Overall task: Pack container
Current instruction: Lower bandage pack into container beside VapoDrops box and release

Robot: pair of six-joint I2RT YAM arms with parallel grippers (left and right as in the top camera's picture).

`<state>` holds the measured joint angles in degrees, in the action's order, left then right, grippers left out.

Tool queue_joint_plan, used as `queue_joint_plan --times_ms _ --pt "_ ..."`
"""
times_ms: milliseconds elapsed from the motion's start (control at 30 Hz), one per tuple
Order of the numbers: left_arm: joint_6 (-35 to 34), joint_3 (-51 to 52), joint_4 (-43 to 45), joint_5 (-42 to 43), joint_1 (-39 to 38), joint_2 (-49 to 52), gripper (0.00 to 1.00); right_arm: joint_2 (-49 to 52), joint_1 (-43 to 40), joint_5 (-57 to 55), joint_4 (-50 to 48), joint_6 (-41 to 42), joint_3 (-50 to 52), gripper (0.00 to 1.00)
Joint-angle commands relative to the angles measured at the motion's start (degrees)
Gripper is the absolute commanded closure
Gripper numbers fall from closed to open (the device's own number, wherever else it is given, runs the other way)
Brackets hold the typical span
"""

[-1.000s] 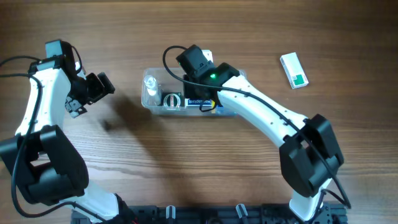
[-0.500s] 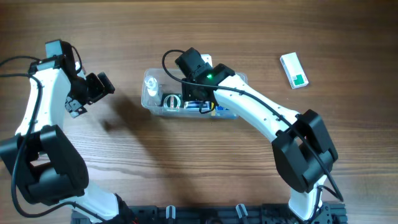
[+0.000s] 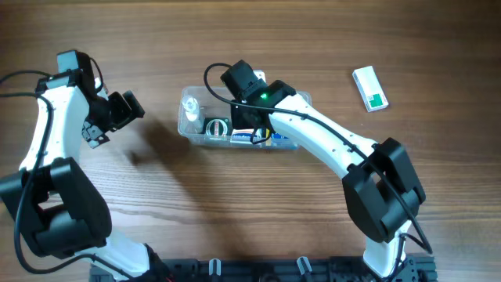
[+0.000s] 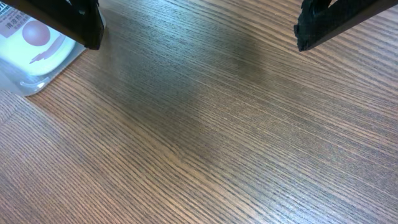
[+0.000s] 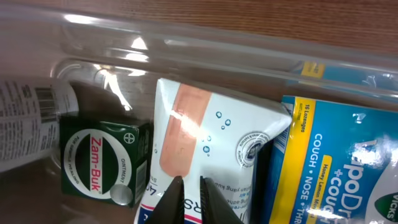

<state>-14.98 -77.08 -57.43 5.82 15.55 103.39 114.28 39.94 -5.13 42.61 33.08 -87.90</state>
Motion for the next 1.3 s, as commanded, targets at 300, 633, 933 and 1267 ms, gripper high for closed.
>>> queue_joint_plan --times_ms 300,633,933,1267 --pt "-0.5 0.3 0.0 -0.2 0.1 -1.5 0.00 0.7 0.0 -2.6 -6.0 0.1 5.5 0.96" --pt "-0.5 0.4 0.0 -0.2 0.1 -1.5 0.00 0.7 -0.2 -2.6 -6.2 0.6 5.9 0.96" --pt "-0.5 0.3 0.0 -0.2 0.1 -1.5 0.00 1.6 -0.3 -2.4 -7.0 1.6 6.9 0.96" --pt "-0.5 0.3 0.0 -0.2 0.1 -1.5 0.00 2.6 -0.4 -2.4 -7.3 1.6 6.9 0.96"
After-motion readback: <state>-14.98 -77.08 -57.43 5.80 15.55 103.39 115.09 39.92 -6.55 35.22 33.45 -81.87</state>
